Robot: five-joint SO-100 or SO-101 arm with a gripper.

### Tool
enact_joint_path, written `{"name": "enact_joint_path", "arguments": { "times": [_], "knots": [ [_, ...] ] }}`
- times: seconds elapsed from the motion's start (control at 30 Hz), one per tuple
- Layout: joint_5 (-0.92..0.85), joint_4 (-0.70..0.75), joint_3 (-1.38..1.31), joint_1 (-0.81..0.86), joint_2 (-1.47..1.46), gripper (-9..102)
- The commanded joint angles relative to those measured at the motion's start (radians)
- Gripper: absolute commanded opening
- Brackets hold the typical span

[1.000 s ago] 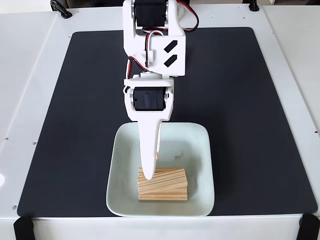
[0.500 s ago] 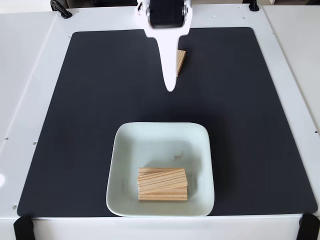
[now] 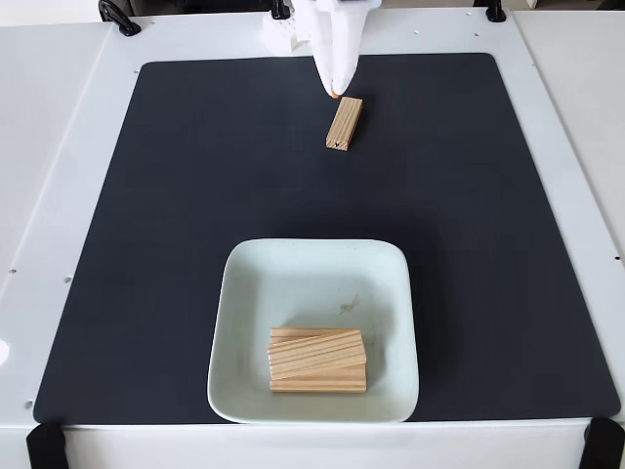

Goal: Pick up the wooden block and place them on the plate.

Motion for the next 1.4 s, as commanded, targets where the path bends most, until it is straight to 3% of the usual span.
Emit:
{"name": "enact_joint_path", "arguments": {
  "times": [0.0,0.13,0.33,0.47,0.6,0.87,1.1,1.37],
  "knots": [
    [-0.261,0.0,0.018,0.0,0.032,0],
    [-0.434,0.034,-0.028,0.014,-0.028,-1],
    [-0.471,0.408,-0.304,-0.006,-0.195,0],
    [-0.469,0.517,-0.385,-0.032,-0.259,0],
    [-0.468,0.489,-0.319,-0.038,-0.258,0],
    [-0.35,0.23,-0.026,-0.069,-0.132,0],
    [-0.347,0.147,0.161,-0.109,-0.023,2],
    [-0.356,0.133,0.176,-0.1,-0.014,40]
  ]
}}
